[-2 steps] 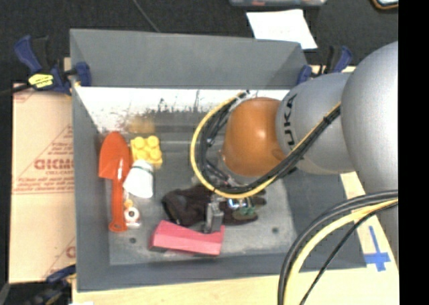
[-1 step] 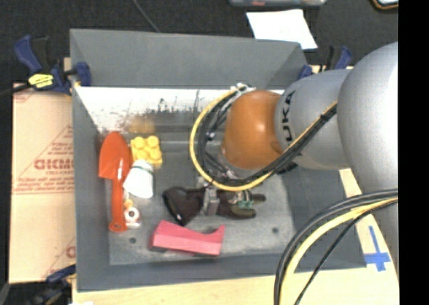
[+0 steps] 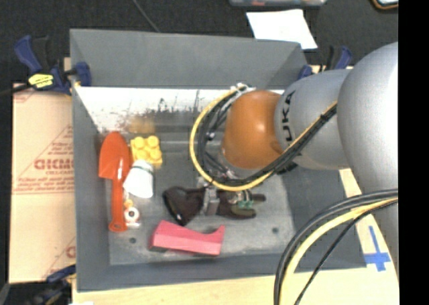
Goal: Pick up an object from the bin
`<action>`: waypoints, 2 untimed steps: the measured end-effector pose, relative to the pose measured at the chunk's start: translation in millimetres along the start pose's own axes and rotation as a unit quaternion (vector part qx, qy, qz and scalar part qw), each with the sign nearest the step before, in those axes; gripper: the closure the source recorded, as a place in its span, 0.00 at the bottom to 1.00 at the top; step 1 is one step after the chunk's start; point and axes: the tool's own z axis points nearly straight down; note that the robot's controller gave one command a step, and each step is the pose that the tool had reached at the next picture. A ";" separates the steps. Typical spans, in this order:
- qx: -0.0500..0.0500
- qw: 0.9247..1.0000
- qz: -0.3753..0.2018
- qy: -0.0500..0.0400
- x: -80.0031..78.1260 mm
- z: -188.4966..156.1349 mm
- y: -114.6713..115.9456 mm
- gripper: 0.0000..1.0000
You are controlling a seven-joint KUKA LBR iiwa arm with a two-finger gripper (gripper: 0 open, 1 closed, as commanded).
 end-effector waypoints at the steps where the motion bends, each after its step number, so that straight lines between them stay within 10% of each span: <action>1: 0.000 1.000 0.000 0.003 1.7 -12.4 -0.1 1.00; 2: 0.000 1.000 0.000 0.002 0.4 -48.1 -0.4 1.00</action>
Offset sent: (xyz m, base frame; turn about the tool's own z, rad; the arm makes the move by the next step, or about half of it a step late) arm -0.0016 -0.0004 0.0727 0.0007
